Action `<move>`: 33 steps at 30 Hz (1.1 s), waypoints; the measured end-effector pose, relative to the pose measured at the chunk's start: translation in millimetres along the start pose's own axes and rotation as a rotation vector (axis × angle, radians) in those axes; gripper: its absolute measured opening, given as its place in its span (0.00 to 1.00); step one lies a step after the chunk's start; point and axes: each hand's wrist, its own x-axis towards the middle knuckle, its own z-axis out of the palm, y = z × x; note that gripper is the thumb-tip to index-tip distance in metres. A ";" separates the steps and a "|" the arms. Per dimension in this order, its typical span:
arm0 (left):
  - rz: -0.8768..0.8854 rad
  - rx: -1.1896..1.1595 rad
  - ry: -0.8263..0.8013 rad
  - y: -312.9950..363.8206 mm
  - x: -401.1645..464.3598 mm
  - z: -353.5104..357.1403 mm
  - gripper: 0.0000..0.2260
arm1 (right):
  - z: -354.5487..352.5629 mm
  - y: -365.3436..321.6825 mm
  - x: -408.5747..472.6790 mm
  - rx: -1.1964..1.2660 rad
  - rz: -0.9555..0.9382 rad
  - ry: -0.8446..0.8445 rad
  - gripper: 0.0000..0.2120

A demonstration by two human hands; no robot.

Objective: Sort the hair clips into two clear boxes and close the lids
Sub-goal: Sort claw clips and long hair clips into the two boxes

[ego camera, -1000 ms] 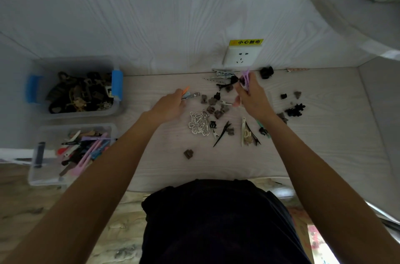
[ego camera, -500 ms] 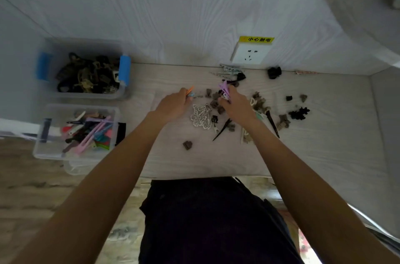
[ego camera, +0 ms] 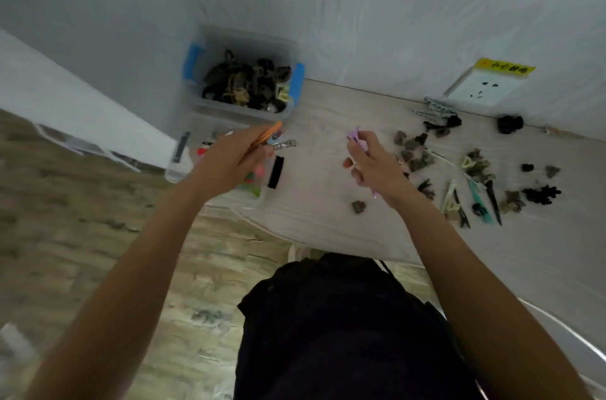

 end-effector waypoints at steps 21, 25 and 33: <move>-0.061 0.281 0.293 -94.3 -64.3 -13.1 0.14 | 173.1 -75.3 50.0 -0.884 -0.494 -0.158 0.25; -0.046 0.243 0.465 -77.4 -63.2 -14.7 0.14 | 163.4 -70.5 31.4 -0.769 -0.588 -0.078 0.18; 0.317 0.096 0.320 17.7 14.6 27.6 0.09 | 33.7 11.0 -46.0 -0.682 -0.471 0.552 0.10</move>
